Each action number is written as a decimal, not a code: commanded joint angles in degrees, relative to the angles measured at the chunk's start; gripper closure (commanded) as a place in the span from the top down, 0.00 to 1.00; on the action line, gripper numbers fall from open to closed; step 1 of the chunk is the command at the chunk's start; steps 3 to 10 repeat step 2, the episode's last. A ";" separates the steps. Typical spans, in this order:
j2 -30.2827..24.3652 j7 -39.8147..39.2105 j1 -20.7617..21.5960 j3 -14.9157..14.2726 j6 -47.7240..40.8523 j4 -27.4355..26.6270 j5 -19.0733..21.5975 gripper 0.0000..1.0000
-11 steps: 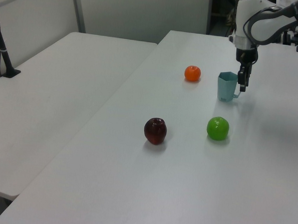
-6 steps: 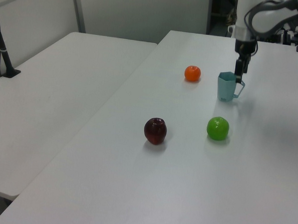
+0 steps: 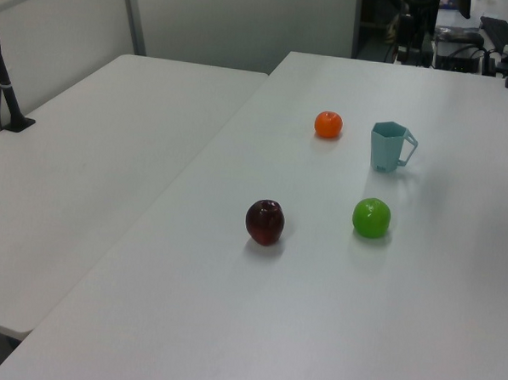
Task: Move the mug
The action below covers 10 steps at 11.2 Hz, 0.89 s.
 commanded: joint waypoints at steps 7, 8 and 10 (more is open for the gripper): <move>-0.14 1.18 -1.83 -0.05 -1.72 1.37 1.02 1.00; -0.14 1.18 -1.83 -0.05 -1.72 1.37 1.02 1.00; -0.14 1.18 -1.83 -0.05 -1.72 1.37 1.02 1.00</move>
